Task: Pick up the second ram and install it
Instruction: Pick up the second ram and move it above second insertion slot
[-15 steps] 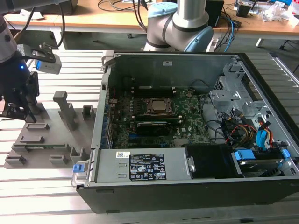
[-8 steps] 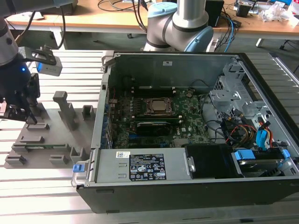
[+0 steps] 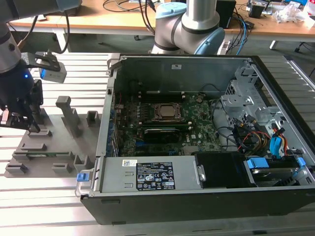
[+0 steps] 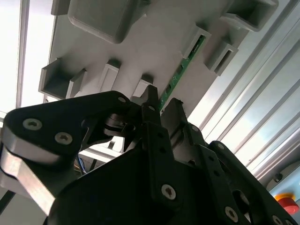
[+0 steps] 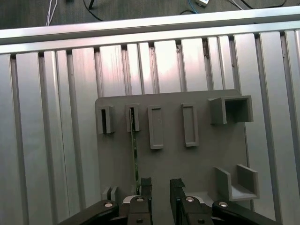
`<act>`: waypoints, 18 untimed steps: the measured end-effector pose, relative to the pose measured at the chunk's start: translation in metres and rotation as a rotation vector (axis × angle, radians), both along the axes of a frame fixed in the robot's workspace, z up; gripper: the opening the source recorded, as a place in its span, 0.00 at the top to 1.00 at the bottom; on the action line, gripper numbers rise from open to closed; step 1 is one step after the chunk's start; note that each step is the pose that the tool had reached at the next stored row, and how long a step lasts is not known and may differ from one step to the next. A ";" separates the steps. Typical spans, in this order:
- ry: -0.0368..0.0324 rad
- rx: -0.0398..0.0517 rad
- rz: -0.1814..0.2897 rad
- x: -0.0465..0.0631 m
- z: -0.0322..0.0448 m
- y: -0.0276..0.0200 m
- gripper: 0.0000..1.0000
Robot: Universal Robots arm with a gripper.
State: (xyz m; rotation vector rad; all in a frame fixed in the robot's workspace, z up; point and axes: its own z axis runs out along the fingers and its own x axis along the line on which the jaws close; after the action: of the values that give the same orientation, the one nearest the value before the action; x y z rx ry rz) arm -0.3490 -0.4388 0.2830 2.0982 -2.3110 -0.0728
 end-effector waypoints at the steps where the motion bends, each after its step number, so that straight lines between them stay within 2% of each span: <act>1: 0.0000 0.0000 0.000 0.000 -0.0014 0.0000 0.70; 3: 0.0000 0.0000 0.000 0.000 -0.0027 0.0000 0.70; 7: 0.0000 -0.0002 0.000 0.000 -0.0103 -0.0001 0.70; 10: 0.0000 -0.0001 0.014 0.000 -0.0143 -0.0069 0.70; 12: 0.0001 -0.0003 0.043 -0.001 -0.0159 -0.0080 0.70; 15: 0.0000 -0.0003 0.046 -0.003 -0.0200 -0.0102 0.70; 18: 0.0001 -0.0003 0.046 -0.003 -0.0319 -0.0149 0.70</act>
State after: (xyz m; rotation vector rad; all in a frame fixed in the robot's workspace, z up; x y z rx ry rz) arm -0.3522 -0.4536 0.2511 2.1497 -2.2614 -0.0718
